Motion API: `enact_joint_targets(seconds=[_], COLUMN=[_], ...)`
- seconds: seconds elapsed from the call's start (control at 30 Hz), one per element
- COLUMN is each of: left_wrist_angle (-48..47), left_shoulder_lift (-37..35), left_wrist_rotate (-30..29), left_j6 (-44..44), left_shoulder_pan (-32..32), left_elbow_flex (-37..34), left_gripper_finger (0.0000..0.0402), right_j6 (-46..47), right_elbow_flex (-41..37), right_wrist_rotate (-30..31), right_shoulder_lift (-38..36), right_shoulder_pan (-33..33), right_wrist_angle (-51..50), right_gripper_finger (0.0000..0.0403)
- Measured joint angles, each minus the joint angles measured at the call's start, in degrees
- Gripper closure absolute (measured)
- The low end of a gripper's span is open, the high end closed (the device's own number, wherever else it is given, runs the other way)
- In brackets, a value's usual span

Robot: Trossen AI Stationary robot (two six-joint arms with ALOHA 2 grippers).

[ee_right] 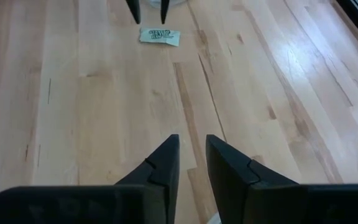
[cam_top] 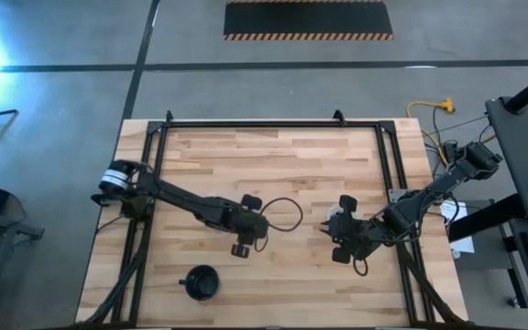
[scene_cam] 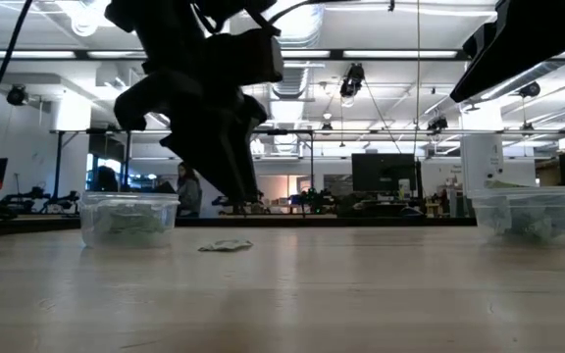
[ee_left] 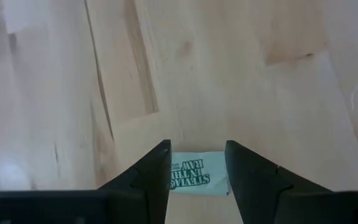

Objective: Pick and place Stevia / Truvia into bins
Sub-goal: Put the stevia packet into the oval transparent container

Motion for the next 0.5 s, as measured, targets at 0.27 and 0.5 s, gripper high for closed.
enact_joint_targets(seconds=[0.27, 0.5], left_wrist_angle=[-0.15, 0.22], left_shoulder_lift=[0.26, 0.5], left_wrist_rotate=[1.56, 1.48], left_j6=[1.47, -8.41], left_shoulder_pan=[1.29, 2.96], left_elbow_flex=[-0.2, 0.26], left_gripper_finger=[0.0234, 0.0171], right_j6=[0.0, 0.0], right_elbow_flex=[-0.04, -0.14], right_wrist_rotate=[0.0, 0.0], right_shoulder_lift=[0.0, 0.0], right_shoulder_pan=[0.0, 0.0], right_wrist_angle=[0.01, 0.01], right_gripper_finger=[0.0324, 0.0329])
